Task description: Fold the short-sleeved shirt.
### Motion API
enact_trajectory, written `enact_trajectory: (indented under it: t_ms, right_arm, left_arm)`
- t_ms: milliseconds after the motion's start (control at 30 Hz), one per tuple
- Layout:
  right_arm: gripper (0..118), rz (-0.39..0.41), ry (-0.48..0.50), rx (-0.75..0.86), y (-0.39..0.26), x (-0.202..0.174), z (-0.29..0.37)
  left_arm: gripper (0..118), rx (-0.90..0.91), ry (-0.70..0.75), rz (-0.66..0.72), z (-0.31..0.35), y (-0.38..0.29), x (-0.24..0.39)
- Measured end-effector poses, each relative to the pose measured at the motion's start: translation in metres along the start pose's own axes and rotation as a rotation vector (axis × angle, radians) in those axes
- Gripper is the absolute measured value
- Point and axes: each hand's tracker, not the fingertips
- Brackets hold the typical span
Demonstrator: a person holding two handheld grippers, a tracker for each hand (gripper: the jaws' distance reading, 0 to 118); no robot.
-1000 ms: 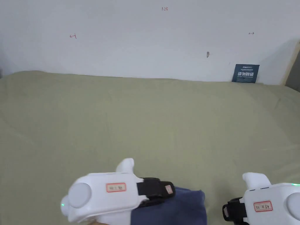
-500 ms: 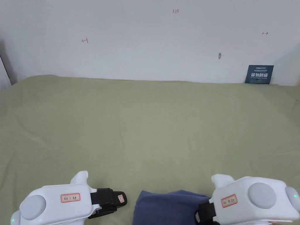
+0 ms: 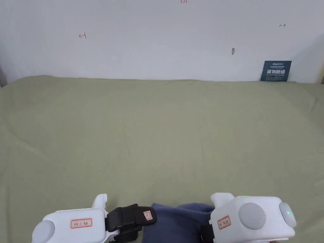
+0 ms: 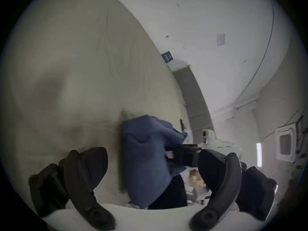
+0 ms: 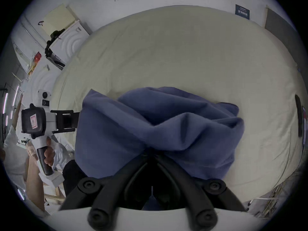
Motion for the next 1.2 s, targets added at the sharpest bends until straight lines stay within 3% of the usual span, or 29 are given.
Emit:
enact_trajectory:
  t_ms: [67,133,200,300,333,400,433,500,567,733,933,1200]
  right_arm:
    - [0,-0.003,0.003,0.007,-0.001,0.001,0.000]
    - [0,-0.017,0.012,0.013,-0.003,0.003,0.001]
    - [0,-0.031,0.021,0.015,-0.004,0.005,0.001]
    - [0,-0.041,0.029,0.019,-0.004,0.006,0.004]
    - [0,-0.042,0.028,0.020,-0.005,0.005,0.005]
    - [0,-0.038,0.027,0.025,-0.005,0.006,0.005]
    - [0,-0.036,0.027,0.027,-0.005,0.006,0.004]
    - [0,-0.035,0.029,0.032,-0.005,0.005,0.004]
    - [0,-0.029,0.021,0.034,-0.005,0.001,0.006]
    - [0,0.023,-0.019,0.039,0.001,-0.016,0.010]
    - [0,0.050,-0.012,0.092,0.014,-0.053,0.014]
    - [0,0.089,0.067,0.131,0.038,-0.111,0.005]
  left_arm:
    - [113,-0.052,0.012,0.047,-0.016,0.001,-0.008]
    - [113,-0.031,-0.093,0.037,-0.026,-0.001,-0.007]
    - [112,-0.109,-0.072,0.060,-0.041,-0.001,-0.004]
    - [103,-0.154,-0.012,-0.048,-0.049,-0.003,0.009]
    - [91,-0.160,0.034,-0.065,-0.049,-0.004,0.012]
    - [30,-0.149,0.161,-0.061,-0.048,-0.009,0.014]
    - [31,-0.143,0.183,-0.036,-0.049,-0.010,0.010]
    - [30,-0.110,0.067,0.058,-0.045,-0.013,0.001]
    - [30,-0.096,0.125,-0.040,-0.044,-0.014,0.008]
    - [28,-0.100,0.153,-0.123,-0.034,-0.004,0.027]
    - [27,-0.074,0.206,-0.143,0.008,0.031,0.025]
    - [27,-0.006,0.350,-0.163,0.111,0.082,0.007]
